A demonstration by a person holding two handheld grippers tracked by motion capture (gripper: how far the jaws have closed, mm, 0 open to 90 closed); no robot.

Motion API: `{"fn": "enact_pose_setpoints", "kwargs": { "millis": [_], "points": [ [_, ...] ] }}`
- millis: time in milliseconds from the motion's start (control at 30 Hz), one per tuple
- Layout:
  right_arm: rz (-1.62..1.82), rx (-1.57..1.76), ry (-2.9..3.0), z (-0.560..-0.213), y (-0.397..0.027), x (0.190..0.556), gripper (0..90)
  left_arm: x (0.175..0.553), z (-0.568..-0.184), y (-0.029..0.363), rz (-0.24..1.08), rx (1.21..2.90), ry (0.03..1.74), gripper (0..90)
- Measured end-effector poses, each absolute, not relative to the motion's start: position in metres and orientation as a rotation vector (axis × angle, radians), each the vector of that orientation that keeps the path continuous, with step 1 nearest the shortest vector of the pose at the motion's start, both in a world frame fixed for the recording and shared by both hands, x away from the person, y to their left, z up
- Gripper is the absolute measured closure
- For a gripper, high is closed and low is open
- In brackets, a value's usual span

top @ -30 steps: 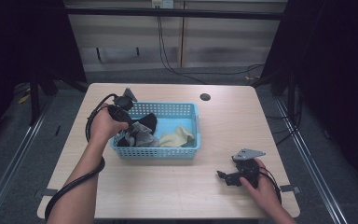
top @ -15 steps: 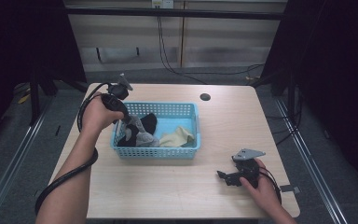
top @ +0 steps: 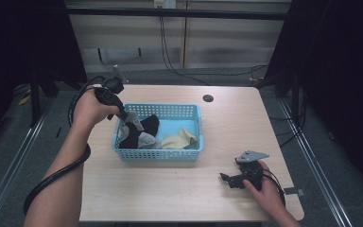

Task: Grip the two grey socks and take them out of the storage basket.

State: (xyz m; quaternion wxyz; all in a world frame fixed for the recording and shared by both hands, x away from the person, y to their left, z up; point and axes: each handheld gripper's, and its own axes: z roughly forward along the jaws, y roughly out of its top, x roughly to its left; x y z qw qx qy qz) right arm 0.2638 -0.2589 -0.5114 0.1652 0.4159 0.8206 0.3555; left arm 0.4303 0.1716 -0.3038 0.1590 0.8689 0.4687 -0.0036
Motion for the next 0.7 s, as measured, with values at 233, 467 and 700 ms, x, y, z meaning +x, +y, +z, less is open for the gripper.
{"fn": "enact_pose_setpoints", "kwargs": {
  "millis": [233,467,700],
  "points": [
    [1.012,1.185,2.338,-0.511,-0.259,0.264,11.4,0.429,-0.299,0.179,-0.003,2.466,1.358,88.0],
    [1.013,1.185,2.338,-0.511,-0.259,0.264,11.4,0.426,-0.298,0.199,0.0,2.442,1.407,88.0],
    [1.012,1.185,2.337,-0.511,-0.259,0.264,11.4,0.421,-0.297,0.213,0.007,2.429,1.426,88.0]
  ]
}}
